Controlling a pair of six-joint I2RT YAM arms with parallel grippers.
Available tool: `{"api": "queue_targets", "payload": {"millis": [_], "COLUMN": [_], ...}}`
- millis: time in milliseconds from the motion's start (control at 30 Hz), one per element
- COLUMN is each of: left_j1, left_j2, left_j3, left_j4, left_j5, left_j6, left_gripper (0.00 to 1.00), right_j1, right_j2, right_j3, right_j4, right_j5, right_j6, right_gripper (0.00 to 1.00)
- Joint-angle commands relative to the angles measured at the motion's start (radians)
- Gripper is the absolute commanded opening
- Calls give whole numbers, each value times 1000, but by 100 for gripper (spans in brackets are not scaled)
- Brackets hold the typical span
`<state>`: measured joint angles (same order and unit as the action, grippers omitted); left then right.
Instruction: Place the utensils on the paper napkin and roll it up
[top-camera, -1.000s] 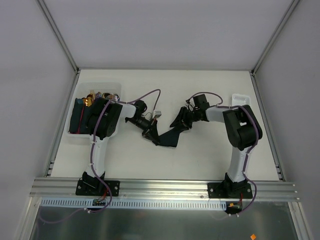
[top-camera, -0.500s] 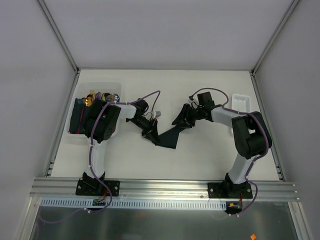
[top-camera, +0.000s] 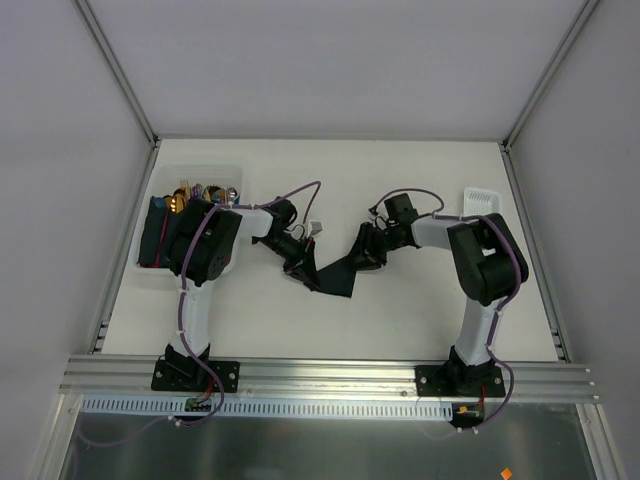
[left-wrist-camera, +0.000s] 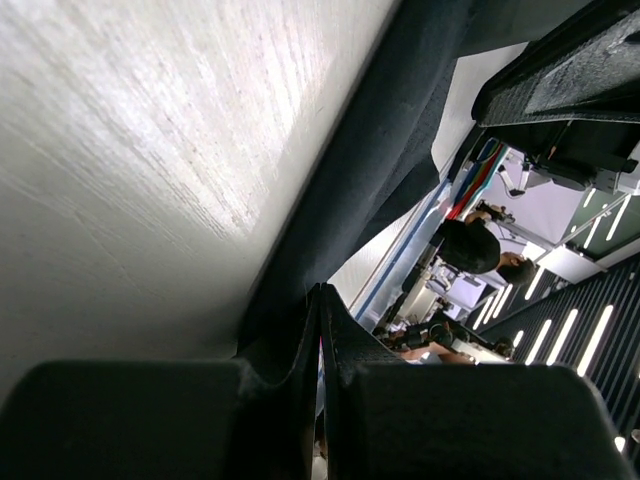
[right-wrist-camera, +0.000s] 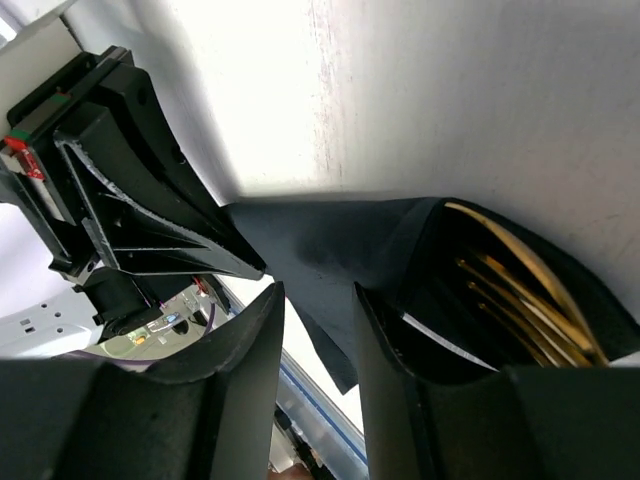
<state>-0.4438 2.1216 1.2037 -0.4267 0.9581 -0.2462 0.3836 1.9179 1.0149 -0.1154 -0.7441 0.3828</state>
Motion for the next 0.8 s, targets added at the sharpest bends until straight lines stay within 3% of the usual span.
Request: {"api": "queue_targets", "payload": {"millis": [0,100,300,633,767], "left_j1": [-1,-1,-1,-36,-81], "left_j2": [-5,-89,-244,-195,-166], "left_j3": [-21,-10,60,155,212], "left_j4": [31,23,-56,-138,-144], "left_j5": [-205,-194,-300,-450,-432], "left_j6": [76,90,149,306,335], "left_gripper": [0,2,27,35,41], "right_j1": [3,1,0,0,-2], "right_j2": [44,64,81,93,95], "right_j3": [13,14,22,36,40], "right_j4": [-90,-99,-124,-148,-162], "right_j5": [71,83,94,107,118], "right_j6": [-50,-51,-58,-70,-74], "right_gripper": [37,37,36,36,36]}}
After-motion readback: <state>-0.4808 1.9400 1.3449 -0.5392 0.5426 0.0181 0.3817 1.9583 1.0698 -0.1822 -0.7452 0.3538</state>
